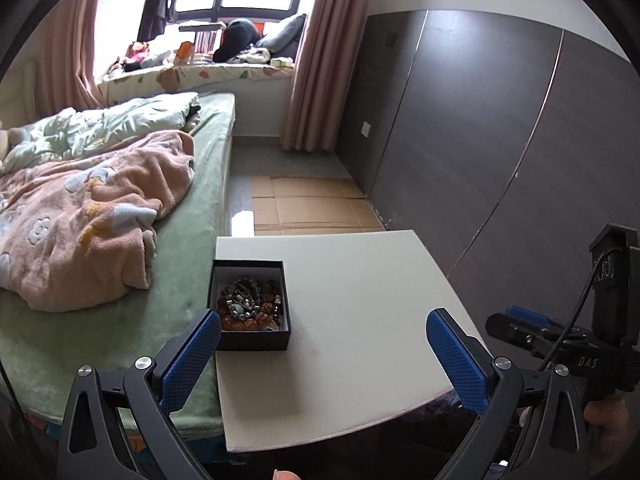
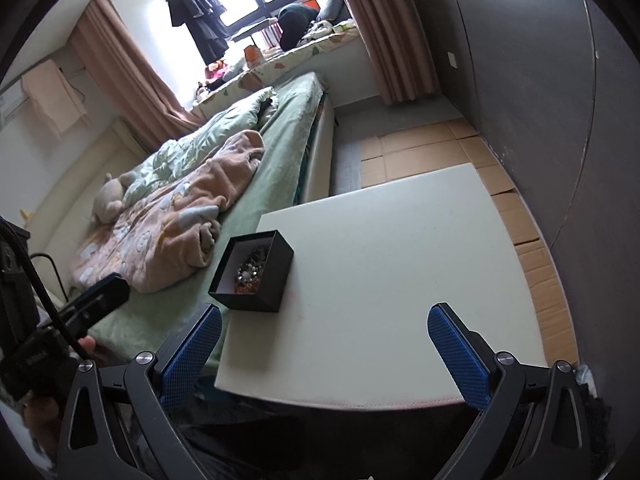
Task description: Organize jewelry
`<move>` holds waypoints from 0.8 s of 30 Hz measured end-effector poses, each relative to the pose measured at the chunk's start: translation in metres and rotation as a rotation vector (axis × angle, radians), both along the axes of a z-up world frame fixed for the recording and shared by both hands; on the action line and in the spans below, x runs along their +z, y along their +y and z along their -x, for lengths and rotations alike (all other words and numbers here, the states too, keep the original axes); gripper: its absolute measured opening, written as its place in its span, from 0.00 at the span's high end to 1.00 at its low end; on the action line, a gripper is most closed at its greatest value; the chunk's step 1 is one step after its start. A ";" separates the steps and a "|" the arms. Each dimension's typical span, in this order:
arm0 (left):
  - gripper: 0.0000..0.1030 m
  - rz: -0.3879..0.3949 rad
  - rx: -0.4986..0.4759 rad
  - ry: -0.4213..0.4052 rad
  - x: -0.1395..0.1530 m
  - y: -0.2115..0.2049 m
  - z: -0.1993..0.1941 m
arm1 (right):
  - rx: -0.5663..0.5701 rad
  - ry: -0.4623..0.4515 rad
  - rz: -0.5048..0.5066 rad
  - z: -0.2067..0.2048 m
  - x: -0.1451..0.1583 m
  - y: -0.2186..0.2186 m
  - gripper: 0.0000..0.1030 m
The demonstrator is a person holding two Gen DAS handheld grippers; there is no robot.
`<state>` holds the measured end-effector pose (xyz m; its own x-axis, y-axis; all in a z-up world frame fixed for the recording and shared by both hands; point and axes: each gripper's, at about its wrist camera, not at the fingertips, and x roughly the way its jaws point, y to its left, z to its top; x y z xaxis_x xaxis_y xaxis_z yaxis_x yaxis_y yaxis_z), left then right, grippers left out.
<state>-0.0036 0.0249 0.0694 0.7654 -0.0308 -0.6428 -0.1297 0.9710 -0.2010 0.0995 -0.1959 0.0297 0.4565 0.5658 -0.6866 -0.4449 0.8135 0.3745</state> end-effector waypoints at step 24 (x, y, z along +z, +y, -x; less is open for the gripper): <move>0.00 -0.025 0.124 -0.080 0.014 0.015 0.025 | 0.028 -0.071 0.011 0.017 0.016 0.009 0.00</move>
